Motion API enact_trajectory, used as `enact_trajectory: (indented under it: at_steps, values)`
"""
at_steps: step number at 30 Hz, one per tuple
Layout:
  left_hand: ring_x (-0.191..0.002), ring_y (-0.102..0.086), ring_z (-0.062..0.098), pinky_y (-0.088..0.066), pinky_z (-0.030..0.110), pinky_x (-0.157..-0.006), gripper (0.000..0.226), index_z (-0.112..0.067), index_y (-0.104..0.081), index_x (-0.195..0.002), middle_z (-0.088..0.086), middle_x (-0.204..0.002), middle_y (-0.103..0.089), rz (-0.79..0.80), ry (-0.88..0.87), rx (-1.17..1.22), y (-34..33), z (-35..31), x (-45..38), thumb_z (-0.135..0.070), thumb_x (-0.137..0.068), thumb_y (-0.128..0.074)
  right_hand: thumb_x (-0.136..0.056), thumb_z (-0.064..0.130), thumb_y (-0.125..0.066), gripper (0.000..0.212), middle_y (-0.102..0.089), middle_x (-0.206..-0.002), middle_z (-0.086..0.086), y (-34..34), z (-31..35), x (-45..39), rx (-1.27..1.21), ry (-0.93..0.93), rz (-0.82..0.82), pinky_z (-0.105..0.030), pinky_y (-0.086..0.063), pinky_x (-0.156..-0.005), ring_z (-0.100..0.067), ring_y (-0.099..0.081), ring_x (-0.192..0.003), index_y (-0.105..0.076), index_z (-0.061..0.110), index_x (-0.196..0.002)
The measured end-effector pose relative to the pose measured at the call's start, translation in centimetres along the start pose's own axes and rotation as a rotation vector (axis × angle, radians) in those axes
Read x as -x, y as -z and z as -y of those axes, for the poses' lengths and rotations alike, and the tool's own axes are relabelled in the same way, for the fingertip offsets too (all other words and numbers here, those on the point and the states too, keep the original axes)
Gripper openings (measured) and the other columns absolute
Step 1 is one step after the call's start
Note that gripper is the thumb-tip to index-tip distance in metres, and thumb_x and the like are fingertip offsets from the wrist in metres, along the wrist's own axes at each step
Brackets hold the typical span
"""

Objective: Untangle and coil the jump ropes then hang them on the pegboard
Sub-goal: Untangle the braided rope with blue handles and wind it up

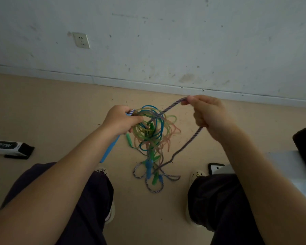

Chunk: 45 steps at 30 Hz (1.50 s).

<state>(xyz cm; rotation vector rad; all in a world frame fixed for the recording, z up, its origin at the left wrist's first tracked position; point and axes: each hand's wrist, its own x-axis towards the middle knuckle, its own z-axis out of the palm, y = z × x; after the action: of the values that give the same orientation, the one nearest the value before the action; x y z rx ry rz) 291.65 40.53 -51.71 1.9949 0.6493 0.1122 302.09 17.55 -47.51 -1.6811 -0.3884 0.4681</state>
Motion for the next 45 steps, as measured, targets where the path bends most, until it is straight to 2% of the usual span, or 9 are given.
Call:
enact_trajectory:
  at_steps: [7,11,16,20,23,30,36,39,45]
  values:
    - [-0.037,-0.051,0.006,-0.039,0.021,-0.039,0.016,-0.013,-0.070,-0.083,-0.009,-0.043,-0.058,0.027,-0.005,0.097,-0.5,0.3,0.0,-0.025,-0.083,-0.081,-0.095,0.008,-0.051,0.025,-0.061,-0.068,-0.012,-1.1,-0.6,0.6,0.191,-0.091,0.131,-0.036,-0.045,-0.060,-0.022,-0.052,-0.055,-0.069,-0.005,-0.084]
    - [-0.036,-0.050,0.005,-0.038,0.020,-0.037,0.014,-0.015,-0.071,-0.082,-0.007,-0.042,-0.057,0.053,-0.011,0.134,-1.1,0.2,0.3,-0.025,-0.082,-0.081,-0.093,0.011,-0.054,0.025,-0.066,-0.075,-0.020,-2.8,-1.4,0.8,0.238,-0.133,0.224,-0.029,-0.044,-0.056,-0.018,-0.052,-0.055,-0.069,-0.008,-0.095]
    - [-0.038,-0.050,0.006,-0.038,0.021,-0.038,0.011,-0.014,-0.071,-0.086,-0.009,-0.045,-0.058,0.027,0.007,0.175,-1.4,0.1,0.2,-0.020,-0.082,-0.080,-0.095,0.035,-0.061,0.027,-0.047,-0.046,0.014,-4.1,-2.0,0.5,0.541,-0.081,0.222,-0.019,-0.032,-0.044,0.001,-0.038,-0.038,-0.074,0.012,-0.092]
    - [-0.035,-0.048,0.006,-0.036,0.020,-0.039,0.012,-0.009,-0.070,-0.081,-0.001,-0.052,-0.057,-0.006,0.039,0.044,-1.2,0.5,-0.1,-0.017,-0.083,-0.078,-0.102,0.016,-0.048,0.024,-0.036,-0.047,0.006,-2.5,-0.7,0.2,-0.122,0.050,0.187,-0.021,-0.024,-0.041,-0.009,-0.029,-0.041,-0.069,0.009,-0.092]
    - [-0.035,-0.049,0.006,-0.036,0.020,-0.039,0.011,-0.013,-0.069,-0.079,-0.003,-0.052,-0.059,0.013,0.069,0.100,-1.0,0.6,0.0,-0.017,-0.082,-0.079,-0.100,0.008,-0.046,0.024,-0.052,-0.063,-0.006,-1.1,0.0,-0.2,-0.382,0.032,0.149,-0.027,-0.036,-0.050,-0.017,-0.044,-0.050,-0.064,0.005,-0.084]
    - [-0.038,-0.049,0.009,-0.037,0.021,-0.037,0.013,-0.012,-0.069,-0.079,-0.002,-0.049,-0.057,0.081,0.076,0.205,-1.2,0.0,0.3,-0.015,-0.081,-0.082,-0.094,0.017,-0.054,0.030,-0.062,-0.068,-0.012,-1.8,-1.0,0.2,0.163,-0.152,0.200,-0.031,-0.038,-0.051,-0.023,-0.049,-0.054,-0.066,-0.010,-0.093]
    - [-0.040,-0.050,0.009,-0.038,0.022,-0.039,0.019,-0.012,-0.068,-0.082,-0.007,-0.049,-0.057,0.122,0.057,0.201,-1.6,-0.4,0.7,-0.017,-0.077,-0.085,-0.090,0.030,-0.069,0.022,-0.058,-0.062,0.005,-3.8,-1.6,0.7,0.466,-0.110,0.288,-0.017,-0.038,-0.048,-0.002,-0.047,-0.048,-0.073,0.008,-0.093]
    - [-0.040,-0.051,0.007,-0.039,0.022,-0.038,0.018,-0.013,-0.068,-0.082,-0.009,-0.048,-0.057,0.125,0.053,0.175,-1.5,-0.3,0.7,-0.017,-0.077,-0.086,-0.084,0.035,-0.075,0.017,-0.061,-0.067,0.009,-3.9,-2.1,0.2,0.591,-0.066,0.234,-0.020,-0.043,-0.057,-0.002,-0.053,-0.061,-0.076,0.018,-0.086]
    - [-0.042,-0.052,0.005,-0.042,0.024,-0.042,0.012,-0.021,-0.072,-0.081,-0.010,-0.051,-0.061,0.105,-0.008,0.007,-1.1,0.0,0.7,-0.021,-0.079,-0.084,-0.085,0.027,-0.072,0.010,-0.047,-0.045,0.015,-2.8,-1.4,0.1,0.042,0.054,0.151,-0.014,-0.029,-0.040,0.000,-0.037,-0.039,-0.075,0.023,-0.077]
